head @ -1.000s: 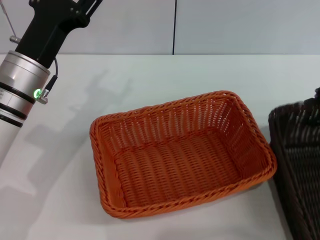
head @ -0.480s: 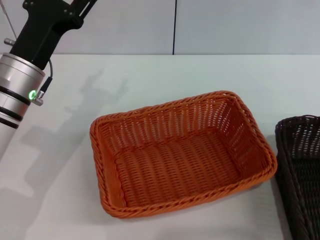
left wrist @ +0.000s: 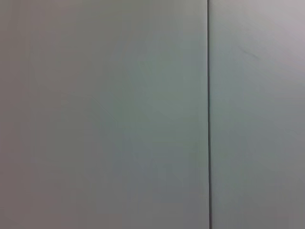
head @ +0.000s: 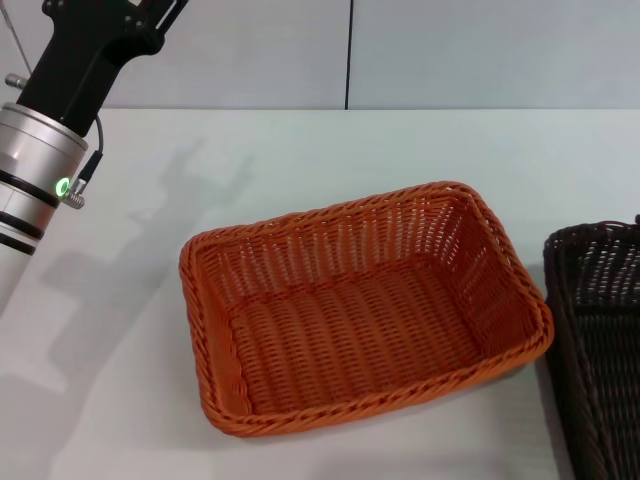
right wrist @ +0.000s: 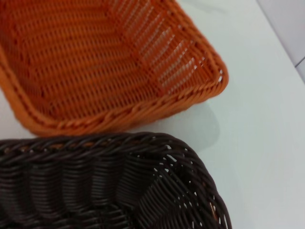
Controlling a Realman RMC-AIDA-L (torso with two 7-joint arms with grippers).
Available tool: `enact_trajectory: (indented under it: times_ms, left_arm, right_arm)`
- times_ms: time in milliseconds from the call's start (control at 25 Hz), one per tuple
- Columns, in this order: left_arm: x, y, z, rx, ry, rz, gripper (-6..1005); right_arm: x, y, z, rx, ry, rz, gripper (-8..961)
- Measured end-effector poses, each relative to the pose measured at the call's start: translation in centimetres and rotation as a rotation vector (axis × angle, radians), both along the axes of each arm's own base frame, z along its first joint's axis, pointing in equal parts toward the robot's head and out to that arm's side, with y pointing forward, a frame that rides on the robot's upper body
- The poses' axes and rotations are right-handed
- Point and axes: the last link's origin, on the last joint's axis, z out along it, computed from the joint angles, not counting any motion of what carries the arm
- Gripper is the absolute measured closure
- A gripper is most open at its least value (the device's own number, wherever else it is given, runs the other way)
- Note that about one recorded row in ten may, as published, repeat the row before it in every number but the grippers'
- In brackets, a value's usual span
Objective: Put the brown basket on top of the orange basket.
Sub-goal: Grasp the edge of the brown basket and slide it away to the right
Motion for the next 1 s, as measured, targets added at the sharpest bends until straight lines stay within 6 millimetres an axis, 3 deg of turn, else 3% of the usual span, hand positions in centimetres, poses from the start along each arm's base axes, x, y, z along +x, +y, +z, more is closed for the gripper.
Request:
enact_trajectory:
  times_ms: [200,440,720,1000]
  left_arm:
    - [0.0,0.0,0.0,0.0,0.0,0.001,155]
    - [-0.1,0.0,0.0,0.0,0.0,0.004,155]
    - [0.0,0.0,0.0,-0.001,-0.001,0.001,155]
    - [0.4,0.5,0.0,0.002,-0.002,0.0,155]
  right_arm:
    - [-0.8,0.0,-0.4,-0.001,-0.012,-0.002,816]
    - [-0.7,0.2,-0.7,-0.006,-0.021,-0.012,617]
    - [0.5,0.7,-1.3,0.019,-0.054,-0.036,551]
    - [1.6,1.0,-3.2,-0.011,-0.068,-0.035,514]
